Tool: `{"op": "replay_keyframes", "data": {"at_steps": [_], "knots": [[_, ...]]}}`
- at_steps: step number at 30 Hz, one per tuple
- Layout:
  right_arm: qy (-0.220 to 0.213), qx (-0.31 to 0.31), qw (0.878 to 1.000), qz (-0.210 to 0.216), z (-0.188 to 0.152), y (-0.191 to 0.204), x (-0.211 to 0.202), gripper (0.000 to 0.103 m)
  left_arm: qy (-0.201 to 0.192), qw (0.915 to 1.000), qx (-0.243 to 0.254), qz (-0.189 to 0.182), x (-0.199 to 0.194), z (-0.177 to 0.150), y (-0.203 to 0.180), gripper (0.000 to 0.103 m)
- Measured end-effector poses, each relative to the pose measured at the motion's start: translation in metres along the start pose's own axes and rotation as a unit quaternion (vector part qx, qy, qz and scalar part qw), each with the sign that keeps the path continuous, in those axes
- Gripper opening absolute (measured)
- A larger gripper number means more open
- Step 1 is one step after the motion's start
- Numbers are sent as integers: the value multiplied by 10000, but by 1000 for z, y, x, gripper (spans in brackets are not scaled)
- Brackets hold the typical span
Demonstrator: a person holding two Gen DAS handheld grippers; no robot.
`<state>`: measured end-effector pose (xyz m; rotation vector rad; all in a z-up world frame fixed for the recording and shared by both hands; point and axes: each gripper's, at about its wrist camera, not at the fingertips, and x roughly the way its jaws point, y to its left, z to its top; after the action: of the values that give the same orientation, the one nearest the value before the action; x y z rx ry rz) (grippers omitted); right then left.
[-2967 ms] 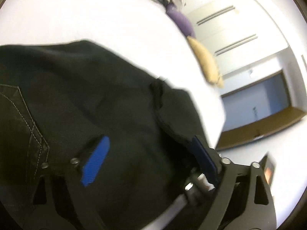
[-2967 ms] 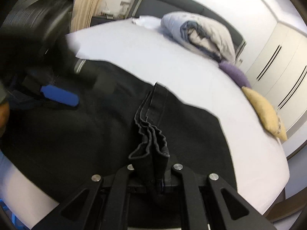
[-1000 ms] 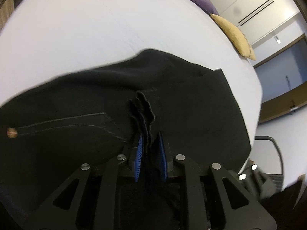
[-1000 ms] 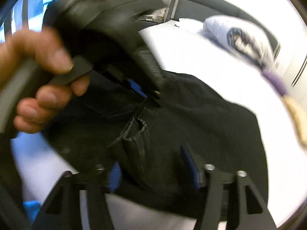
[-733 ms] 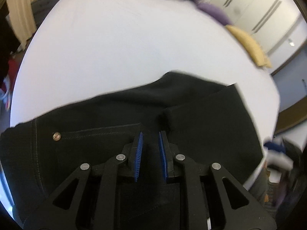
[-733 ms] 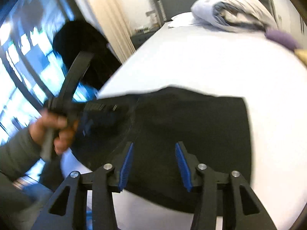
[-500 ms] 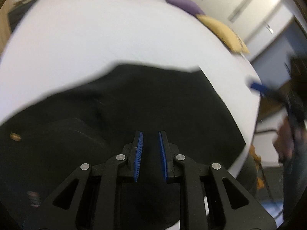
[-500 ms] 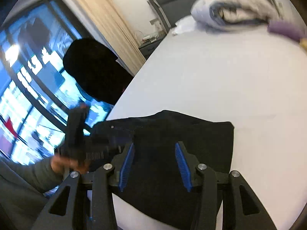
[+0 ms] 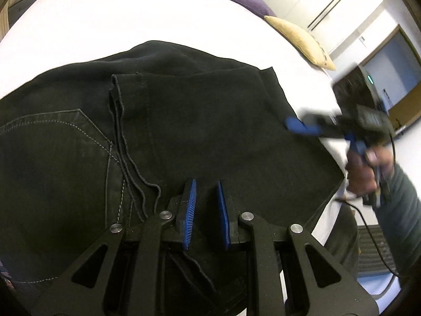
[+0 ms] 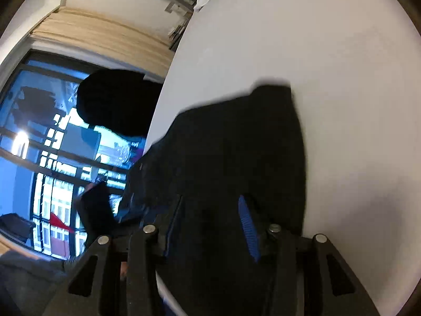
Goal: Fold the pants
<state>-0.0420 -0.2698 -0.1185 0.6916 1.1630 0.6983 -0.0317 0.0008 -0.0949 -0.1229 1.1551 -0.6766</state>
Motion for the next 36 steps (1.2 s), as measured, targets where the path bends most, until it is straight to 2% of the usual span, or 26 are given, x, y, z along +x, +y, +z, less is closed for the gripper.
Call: {"op": "replay_keyframes", "data": {"at_steps": [2, 5, 7, 9, 12, 14, 16, 17, 19, 20, 21, 23, 24, 26, 27, 30, 32, 36], "knots": [[82, -55, 9999, 40, -21, 1, -4, 47, -20, 10000, -19, -69, 0, -2, 1, 16], [-140, -70, 9999, 62, -56, 13, -13, 47, -51, 9999, -78, -140, -11, -1, 20, 16], [-282, 6, 9996, 69, -70, 18, -20, 47, -78, 9999, -103, -26, -19, -3, 23, 17], [-432, -13, 9990, -72, -82, 28, -27, 47, -260, 9993, -71, 254, -38, -8, 25, 17], [-788, -73, 9969, 18, -90, 45, -37, 48, -636, 9965, -64, 536, -74, -17, 26, 17], [-1106, -135, 9936, 171, -88, 55, -40, 49, -867, 9947, -249, 499, -98, -28, 33, 17], [-1486, -30, 9881, 385, -80, 64, -39, 56, -1099, 9915, -470, 509, -126, -45, 45, 17], [-1592, 36, 9861, 468, -75, 66, -38, 57, -1156, 9900, -551, 584, -136, -53, 51, 19], [-1801, 240, 9809, 692, -63, 68, -29, 57, -1320, 9853, -822, 708, -162, -72, 69, 35], [-1837, 347, 9791, 801, -57, 69, -21, 57, -1492, 9803, -1074, 726, -177, -83, 82, 67], [-1841, 417, 9781, 871, -54, 73, -12, 57, -1763, 9722, -1347, 755, -192, -95, 94, 90], [-1775, 458, 9780, 993, -45, 84, 10, 57, -2411, 9487, -1883, 796, -222, -116, 118, 96], [-1739, 435, 9784, 1027, -41, 90, 22, 57, -2521, 9384, -2227, 786, -233, -127, 134, 96], [-1608, 388, 9799, 1113, -37, 100, 41, 57, -2537, 9268, -2699, 619, -245, -141, 158, 96], [-1526, 356, 9811, 1137, -35, 107, 52, 57, -2687, 9140, -3002, 469, -251, -152, 171, 96], [-1300, 290, 9846, 1131, -30, 120, 74, 57, -2708, 8919, -3616, 192, -257, -172, 204, 96], [-1237, 275, 9855, 1129, -28, 125, 80, 57, -2672, 8799, -3929, -20, -252, -179, 219, 96], [-1176, 331, 9864, 1096, -26, 126, 85, 57, -2476, 8714, -4215, -409, -242, -189, 240, 95]]}}
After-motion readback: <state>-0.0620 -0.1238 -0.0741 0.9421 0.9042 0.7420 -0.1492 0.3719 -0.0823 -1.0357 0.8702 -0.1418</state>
